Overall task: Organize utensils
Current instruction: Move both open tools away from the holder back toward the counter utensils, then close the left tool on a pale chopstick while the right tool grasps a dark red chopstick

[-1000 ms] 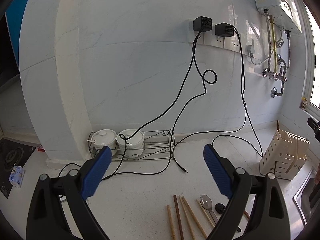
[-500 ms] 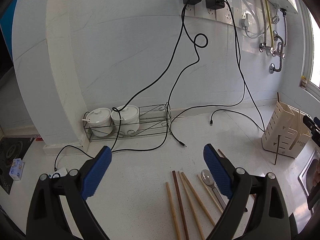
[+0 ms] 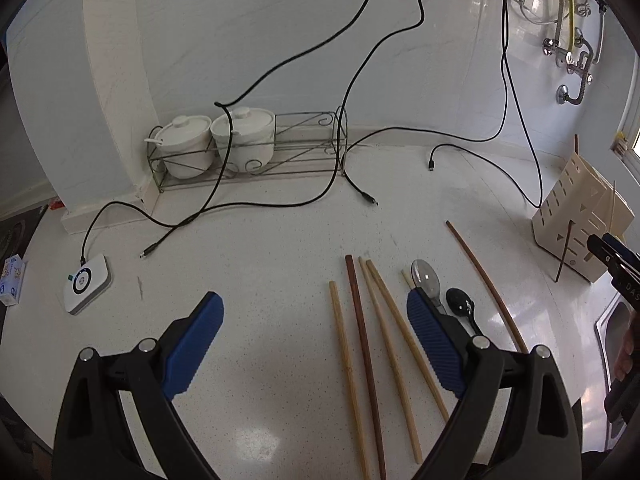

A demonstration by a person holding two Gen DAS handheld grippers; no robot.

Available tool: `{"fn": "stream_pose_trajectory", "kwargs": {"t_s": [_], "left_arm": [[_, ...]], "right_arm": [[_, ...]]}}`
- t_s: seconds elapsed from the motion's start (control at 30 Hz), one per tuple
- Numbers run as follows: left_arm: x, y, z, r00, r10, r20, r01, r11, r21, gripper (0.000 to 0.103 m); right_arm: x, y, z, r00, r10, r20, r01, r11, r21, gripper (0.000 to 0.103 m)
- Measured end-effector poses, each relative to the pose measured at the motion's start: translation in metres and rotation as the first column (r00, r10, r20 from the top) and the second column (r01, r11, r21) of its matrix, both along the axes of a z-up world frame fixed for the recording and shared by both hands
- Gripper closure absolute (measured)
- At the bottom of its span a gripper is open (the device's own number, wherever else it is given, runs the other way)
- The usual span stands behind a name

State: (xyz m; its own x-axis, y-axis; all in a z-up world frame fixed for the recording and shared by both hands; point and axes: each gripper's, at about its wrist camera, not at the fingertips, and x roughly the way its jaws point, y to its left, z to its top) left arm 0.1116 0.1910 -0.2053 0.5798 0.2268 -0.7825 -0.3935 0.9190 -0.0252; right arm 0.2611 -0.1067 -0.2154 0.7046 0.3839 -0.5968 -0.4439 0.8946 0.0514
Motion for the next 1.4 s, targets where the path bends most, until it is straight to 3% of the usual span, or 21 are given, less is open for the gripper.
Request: {"fn": "stream_pose_trajectory", "kwargs": {"t_s": [0.27,0.5,0.67,1.0,1.4], "left_arm": [[0.014,0.004,-0.037,0.985,-0.003,-0.175,-0.014,0.995,-0.094,0.016],[0.025,0.011,-0.063,0.96,0.001,-0.281,-0.04,0.99,-0.135,0.02],[0.032,0.008,-0.077,0.938,-0.021,-0.347,-0.026,0.991,-0.129,0.021],[0.039,0.01,-0.09,0.918,-0.024,-0.396,-0.024,0.993,-0.115,0.021],[0.045,0.011,-0.103,0.893,-0.025,-0.45,-0.028,0.993,-0.112,0.021]], "right_arm": [[0.018,0.041,-0.032,0.978,0.108,-0.178,-0.125,0.988,-0.086,0.061],[0.035,0.072,-0.06,0.919,0.167,-0.357,-0.232,0.961,-0.148,0.07],[0.045,0.087,-0.074,0.881,0.178,-0.438,-0.281,0.942,-0.184,0.076],[0.049,0.103,-0.083,0.823,0.21,-0.528,-0.358,0.913,-0.195,0.077],[0.051,0.123,-0.088,0.812,0.209,-0.545,-0.397,0.882,-0.253,0.079]]}}
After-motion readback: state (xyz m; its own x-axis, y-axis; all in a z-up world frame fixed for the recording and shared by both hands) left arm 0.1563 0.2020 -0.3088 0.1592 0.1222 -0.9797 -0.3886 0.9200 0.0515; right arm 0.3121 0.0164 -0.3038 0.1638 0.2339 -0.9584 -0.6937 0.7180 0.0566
